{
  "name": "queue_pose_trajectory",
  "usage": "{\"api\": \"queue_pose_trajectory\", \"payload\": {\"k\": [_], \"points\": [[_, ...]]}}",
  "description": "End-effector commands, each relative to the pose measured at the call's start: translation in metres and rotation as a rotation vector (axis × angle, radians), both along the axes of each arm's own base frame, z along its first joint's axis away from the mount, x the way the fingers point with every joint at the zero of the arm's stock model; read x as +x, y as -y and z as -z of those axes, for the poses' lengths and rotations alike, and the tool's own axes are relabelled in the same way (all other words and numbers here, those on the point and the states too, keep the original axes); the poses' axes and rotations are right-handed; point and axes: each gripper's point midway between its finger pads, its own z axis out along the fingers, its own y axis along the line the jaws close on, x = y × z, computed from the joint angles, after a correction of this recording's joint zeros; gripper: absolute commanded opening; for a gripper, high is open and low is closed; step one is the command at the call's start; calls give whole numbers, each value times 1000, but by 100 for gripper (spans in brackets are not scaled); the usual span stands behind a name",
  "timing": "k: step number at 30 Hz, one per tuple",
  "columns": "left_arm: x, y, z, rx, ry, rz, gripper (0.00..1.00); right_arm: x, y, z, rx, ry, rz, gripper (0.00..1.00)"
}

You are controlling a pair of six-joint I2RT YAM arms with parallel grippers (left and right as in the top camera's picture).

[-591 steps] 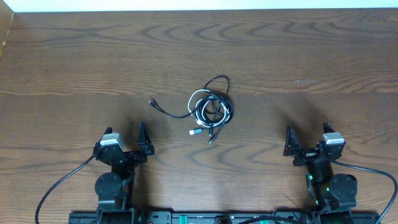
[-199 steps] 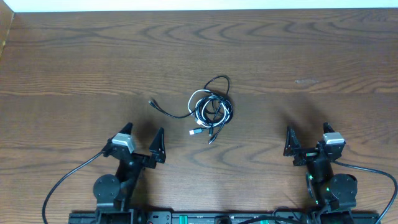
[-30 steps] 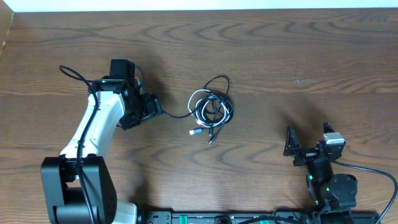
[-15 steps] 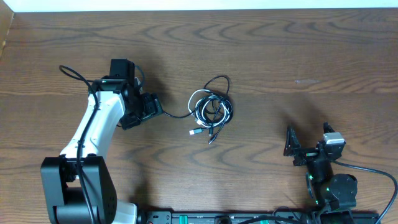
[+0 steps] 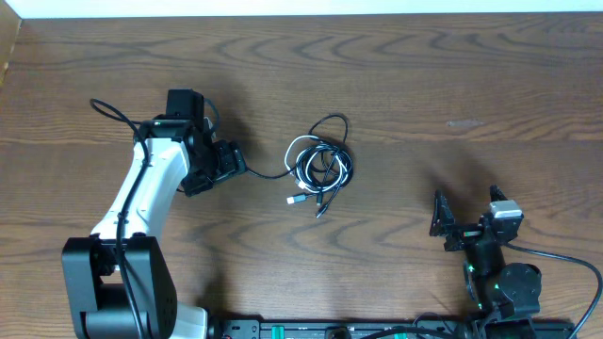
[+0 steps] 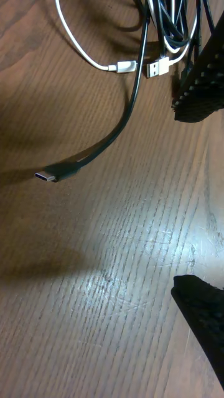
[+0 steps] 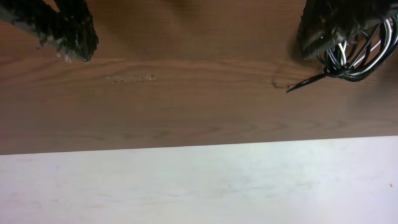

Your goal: Untangle cables

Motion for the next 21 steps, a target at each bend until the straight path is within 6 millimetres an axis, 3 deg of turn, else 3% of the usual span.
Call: {"api": "queue_pose_trajectory", "payload": {"k": [1, 21], "points": [[-1, -3, 5, 18, -10, -2, 85, 0, 0, 1, 6, -4, -1, 99], [0, -8, 5, 47, -8, -7, 85, 0, -1, 2, 6, -7, -4, 99]]}}
